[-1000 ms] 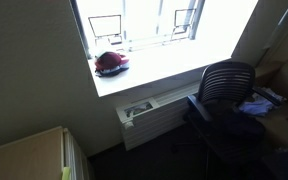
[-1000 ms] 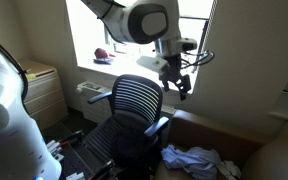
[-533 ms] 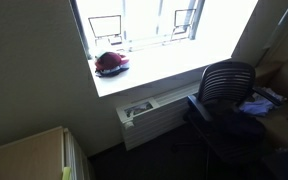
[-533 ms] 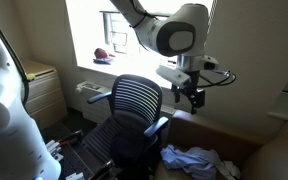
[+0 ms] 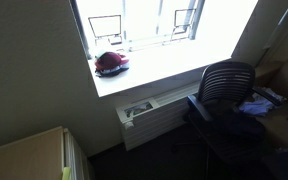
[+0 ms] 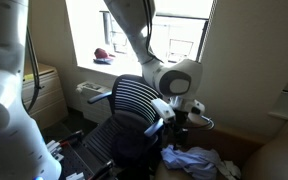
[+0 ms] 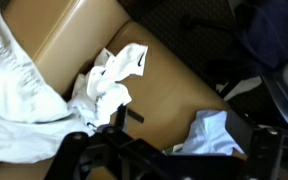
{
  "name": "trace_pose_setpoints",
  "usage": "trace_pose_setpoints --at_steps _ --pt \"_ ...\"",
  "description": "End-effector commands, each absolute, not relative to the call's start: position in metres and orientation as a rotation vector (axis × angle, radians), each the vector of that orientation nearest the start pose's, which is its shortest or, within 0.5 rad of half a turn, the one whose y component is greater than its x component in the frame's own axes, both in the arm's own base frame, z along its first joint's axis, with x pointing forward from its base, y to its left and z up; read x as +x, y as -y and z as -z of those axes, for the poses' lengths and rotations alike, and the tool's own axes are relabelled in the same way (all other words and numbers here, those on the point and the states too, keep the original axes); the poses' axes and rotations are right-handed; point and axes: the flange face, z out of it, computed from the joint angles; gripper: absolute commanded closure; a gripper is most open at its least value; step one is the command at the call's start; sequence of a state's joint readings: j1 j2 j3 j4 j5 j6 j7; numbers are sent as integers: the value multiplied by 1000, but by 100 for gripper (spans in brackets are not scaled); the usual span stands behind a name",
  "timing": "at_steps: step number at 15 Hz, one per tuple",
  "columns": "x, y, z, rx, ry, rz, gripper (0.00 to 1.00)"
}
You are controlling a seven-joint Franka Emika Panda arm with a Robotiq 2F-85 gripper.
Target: Pick up the light blue t-shirt from the sofa and place it on the black chair
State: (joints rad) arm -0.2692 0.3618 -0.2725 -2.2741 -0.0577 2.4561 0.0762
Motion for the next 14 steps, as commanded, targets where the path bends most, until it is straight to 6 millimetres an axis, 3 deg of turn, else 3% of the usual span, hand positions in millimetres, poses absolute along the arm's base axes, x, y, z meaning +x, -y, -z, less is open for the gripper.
trace_pose_setpoints --at_steps 1,2,3,7,9,10,13,14 --pt "455 279 -106 -3002 -1012 -596 0" --pt "462 280 -86 -3031 -1145 -560 0" --pt "471 279 -72 -3102 -1172 -447 0" --pt "505 262 -39 -3239 -1319 -192 0" --pt "520 262 -32 -3214 -1536 -163 0" --pt "506 257 -36 -3203 -1412 -206 0" --pt "520 253 -30 -3223 -1503 -150 0" --pt "512 253 -42 -3226 -1530 -14 0"
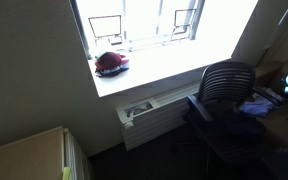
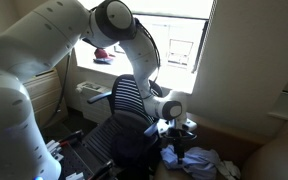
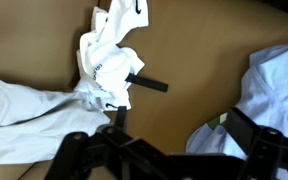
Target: Pick up the light blue t-shirt from the sofa and place it on the black chair
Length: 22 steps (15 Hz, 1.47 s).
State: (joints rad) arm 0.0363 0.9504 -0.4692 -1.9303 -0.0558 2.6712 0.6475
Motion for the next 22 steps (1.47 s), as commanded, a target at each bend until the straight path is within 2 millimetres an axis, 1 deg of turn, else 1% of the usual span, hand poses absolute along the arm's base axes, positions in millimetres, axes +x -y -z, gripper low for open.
trace_pose_setpoints --at_steps 1,3,5,7,8,9,10,11,12,14,15,16,17,19,21,22 --pt "511 255 -46 -3160 -1598 79 0" --pt "511 260 -47 -3000 -1741 149 0" --pt "508 275 -55 -2883 -1841 229 0" --pt "502 304 -70 -2761 -1941 264 0" --pt "502 324 -77 -2696 -1989 264 0" --pt "504 341 -77 -2628 -2038 264 0" --pt "510 361 -75 -2578 -2036 191 0" --pt "519 377 -61 -2577 -1988 112 0" --pt "521 388 -53 -2542 -1956 74 0" --pt "533 395 -31 -2491 -1857 -6 0" --pt "540 395 -19 -2479 -1795 -43 0" --pt "546 393 -13 -2475 -1730 -81 0" --pt "528 394 -33 -2503 -1834 -40 0" --pt "539 391 -15 -2494 -1775 -70 0" --pt "544 389 -9 -2495 -1763 -68 0" --pt "539 386 -11 -2490 -1804 -6 0"
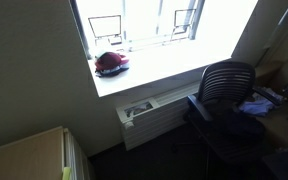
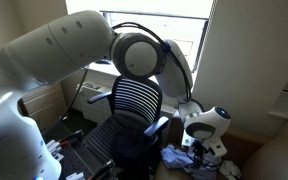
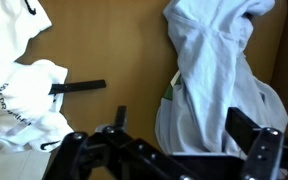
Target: Pick up the light blue t-shirt from the sofa and place it on the black chair
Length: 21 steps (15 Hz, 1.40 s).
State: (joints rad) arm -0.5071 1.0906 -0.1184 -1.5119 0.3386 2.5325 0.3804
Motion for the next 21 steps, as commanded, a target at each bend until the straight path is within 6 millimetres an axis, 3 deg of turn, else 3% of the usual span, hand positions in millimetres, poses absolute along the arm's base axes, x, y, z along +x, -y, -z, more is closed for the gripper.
trace_pose_setpoints --at_steps 1,5,7,11,12,13,16,19,20,21 --pt "543 383 -4 -2484 -1829 16 0" --pt "556 330 58 -2541 -1570 -324 0" --pt "567 308 82 -2550 -1598 -373 0" --pt "597 284 118 -2536 -1840 -42 0" --pt "603 282 123 -2527 -1884 32 0" --pt "591 281 111 -2541 -1823 -86 0" --pt "600 273 124 -2546 -1867 -4 0" --pt "593 286 122 -2595 -1950 48 0" --pt "589 292 121 -2595 -1995 17 25" --pt "586 296 121 -2585 -2039 -8 28"
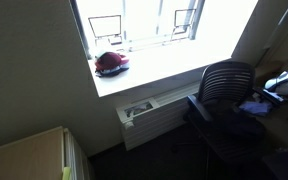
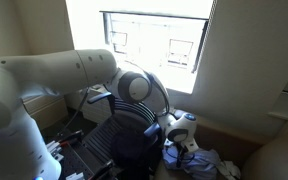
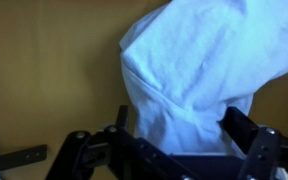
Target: Pick up the light blue t-shirt from the sofa and place it on the black chair
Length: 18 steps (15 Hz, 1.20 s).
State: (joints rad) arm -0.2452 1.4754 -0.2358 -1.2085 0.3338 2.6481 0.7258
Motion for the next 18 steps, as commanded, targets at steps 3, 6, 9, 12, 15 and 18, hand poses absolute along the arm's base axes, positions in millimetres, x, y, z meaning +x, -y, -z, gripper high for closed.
trace_pose_setpoints --at_steps 3,6,9,12,15,18 --pt "581 304 121 -2575 -2095 -88 47" --pt "578 306 122 -2579 -2119 -121 70" --pt "578 308 120 -2559 -2144 -176 90" --pt "586 310 100 -2555 -2001 -481 100" --pt "606 314 33 -2583 -1835 -664 98" --pt "620 318 -44 -2607 -1651 -824 98"
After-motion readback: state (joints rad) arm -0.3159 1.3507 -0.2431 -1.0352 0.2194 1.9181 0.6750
